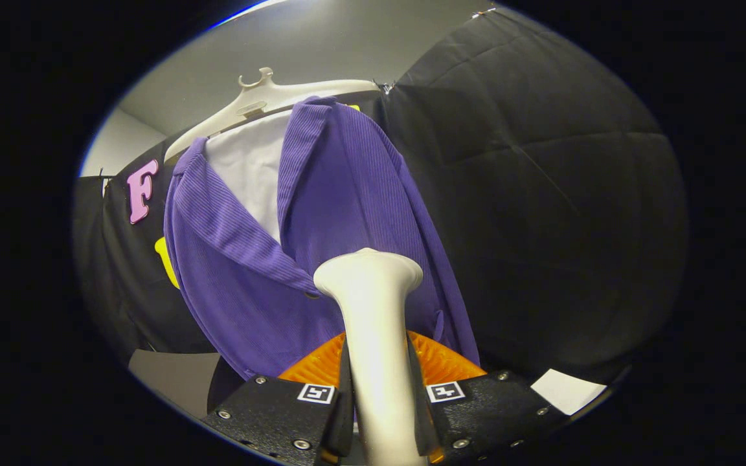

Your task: Iron the clothes twice with a garment steamer, once on the left side and once on the right side.

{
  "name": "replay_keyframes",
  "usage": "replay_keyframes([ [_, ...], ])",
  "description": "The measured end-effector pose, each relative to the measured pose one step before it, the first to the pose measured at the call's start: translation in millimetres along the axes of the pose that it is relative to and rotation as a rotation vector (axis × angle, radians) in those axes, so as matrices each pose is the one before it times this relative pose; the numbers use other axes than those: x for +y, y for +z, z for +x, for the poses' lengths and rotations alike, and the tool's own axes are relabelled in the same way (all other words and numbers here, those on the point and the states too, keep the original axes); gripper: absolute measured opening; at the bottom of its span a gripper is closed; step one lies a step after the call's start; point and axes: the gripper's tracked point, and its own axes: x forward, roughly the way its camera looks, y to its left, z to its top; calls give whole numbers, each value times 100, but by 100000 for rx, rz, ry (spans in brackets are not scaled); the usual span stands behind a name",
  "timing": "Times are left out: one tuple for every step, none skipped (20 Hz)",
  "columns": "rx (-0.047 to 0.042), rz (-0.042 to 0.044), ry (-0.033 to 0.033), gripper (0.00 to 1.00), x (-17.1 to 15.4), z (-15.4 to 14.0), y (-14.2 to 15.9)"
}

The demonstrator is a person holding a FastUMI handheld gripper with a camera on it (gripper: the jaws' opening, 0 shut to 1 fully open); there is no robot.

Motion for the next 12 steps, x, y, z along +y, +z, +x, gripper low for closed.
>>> replay_keyframes([
  [1969,1142,-80,37,-550,-32,-1020],
  [1462,2535,-128,37,-1192,-295,-1197],
  [1705,2478,-445,37,-807,177,-943],
  [1566,1472,-1123,37,-669,377,-751],
  [1691,448,-1500,37,-801,361,-905],
  [1794,44,-1182,37,-553,229,-854],
  [1402,165,-476,37,-189,269,-484],
  [547,1008,557,37,-173,202,-457],
  [-425,1832,976,37,93,42,-41],
  [6,1326,774,37,-162,-130,-335],
  [33,793,171,37,-179,-132,-91],
  [222,350,-438,37,-221,-19,-231],
])
